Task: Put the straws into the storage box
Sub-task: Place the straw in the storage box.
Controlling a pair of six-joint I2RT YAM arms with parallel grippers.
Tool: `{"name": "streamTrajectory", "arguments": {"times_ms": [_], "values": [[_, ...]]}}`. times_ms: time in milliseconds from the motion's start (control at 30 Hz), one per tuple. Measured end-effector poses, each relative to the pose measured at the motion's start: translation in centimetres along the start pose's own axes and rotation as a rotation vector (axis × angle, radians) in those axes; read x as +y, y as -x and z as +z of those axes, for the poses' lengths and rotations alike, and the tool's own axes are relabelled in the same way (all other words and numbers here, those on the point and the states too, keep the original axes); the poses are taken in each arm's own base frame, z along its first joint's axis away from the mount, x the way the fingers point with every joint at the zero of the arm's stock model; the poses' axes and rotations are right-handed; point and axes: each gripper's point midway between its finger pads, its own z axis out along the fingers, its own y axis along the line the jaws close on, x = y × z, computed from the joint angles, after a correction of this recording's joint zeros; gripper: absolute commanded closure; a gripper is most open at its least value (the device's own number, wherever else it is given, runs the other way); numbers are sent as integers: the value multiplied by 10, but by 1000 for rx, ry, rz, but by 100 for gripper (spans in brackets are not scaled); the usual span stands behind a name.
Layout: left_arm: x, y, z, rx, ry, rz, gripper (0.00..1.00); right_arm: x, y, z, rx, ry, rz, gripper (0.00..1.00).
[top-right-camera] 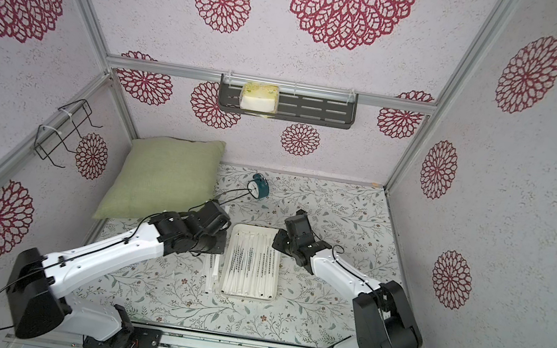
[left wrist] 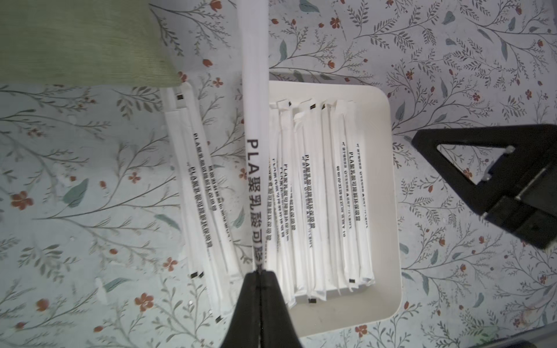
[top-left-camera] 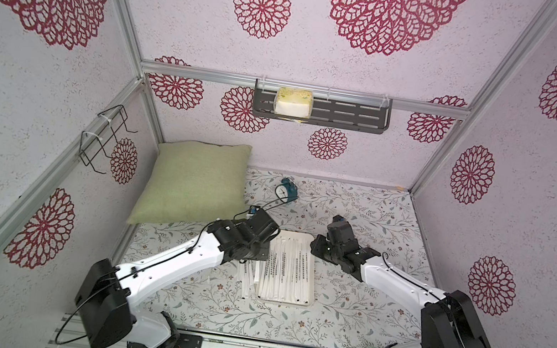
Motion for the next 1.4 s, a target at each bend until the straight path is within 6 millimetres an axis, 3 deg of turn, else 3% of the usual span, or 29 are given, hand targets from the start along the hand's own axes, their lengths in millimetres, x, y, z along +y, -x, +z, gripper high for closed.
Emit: {"name": "streamTrajectory", "arguments": {"times_ms": [200,367,533,1133,1400], "values": [[-61,-14,64,69,-42,27,95,-12,32,-24,-94,-2,41,78],[-82,-39,90,125,-58,36,95,-30,36,-28,-111,-29,66,78],[-83,-50,105,157,-49,23,95,-40,30,-25,-93,-51,70,78],[-70,-70,128,219,11,19,91,-36,23,-22,-72,-6,72,78],[-62,-74,133,243,46,23,74,-39,19,-20,-64,-9,76,78]]}}
